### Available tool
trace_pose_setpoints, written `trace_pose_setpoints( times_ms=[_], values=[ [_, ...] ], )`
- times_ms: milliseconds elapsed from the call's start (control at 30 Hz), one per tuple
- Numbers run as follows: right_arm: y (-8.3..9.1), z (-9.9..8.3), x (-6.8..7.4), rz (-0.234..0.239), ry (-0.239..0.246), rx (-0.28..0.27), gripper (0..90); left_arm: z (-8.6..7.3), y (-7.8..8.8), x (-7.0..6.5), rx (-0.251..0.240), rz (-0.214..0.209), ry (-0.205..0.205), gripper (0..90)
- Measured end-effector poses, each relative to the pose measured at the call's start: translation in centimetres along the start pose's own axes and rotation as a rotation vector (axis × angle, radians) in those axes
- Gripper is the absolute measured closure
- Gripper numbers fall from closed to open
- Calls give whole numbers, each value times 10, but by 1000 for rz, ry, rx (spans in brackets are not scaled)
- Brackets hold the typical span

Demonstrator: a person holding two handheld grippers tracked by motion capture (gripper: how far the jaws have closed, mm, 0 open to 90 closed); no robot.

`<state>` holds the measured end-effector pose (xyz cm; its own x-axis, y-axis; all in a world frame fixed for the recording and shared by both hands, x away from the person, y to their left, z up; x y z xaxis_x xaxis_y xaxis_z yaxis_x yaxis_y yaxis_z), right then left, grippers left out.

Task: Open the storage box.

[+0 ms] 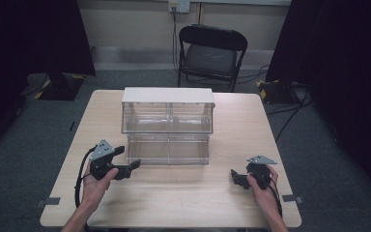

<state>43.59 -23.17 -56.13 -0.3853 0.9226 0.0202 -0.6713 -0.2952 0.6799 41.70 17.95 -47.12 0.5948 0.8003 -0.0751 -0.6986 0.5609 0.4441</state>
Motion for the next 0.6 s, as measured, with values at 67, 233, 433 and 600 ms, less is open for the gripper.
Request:
trace_pose_setpoints(
  times_ms=[67, 233, 433, 600],
  values=[
    [0, 0, 0, 0, 0, 0, 119, 0, 0, 0, 0, -1, 3, 156],
    [0, 0, 0, 0, 0, 0, 119, 2, 1, 0, -4, 2, 8, 157],
    [0, 0, 0, 0, 0, 0, 119, 6, 1, -2, -13, -4, 23, 157],
    [0, 0, 0, 0, 0, 0, 119, 7, 0, -3, -14, -10, 22, 157]
  ],
)
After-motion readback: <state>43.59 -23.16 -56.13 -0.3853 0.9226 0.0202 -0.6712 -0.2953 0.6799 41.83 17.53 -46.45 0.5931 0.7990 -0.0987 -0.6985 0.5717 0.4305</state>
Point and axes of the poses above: each handheld gripper's, and its own axes: y roughly backward along the jaws, z roughly out of its top, x roughly to its left, the point moved 9 cm from there along -y, roughly forward along the jaws, and after that the axes turned 3 degrees about z, right-handed, at the moved point
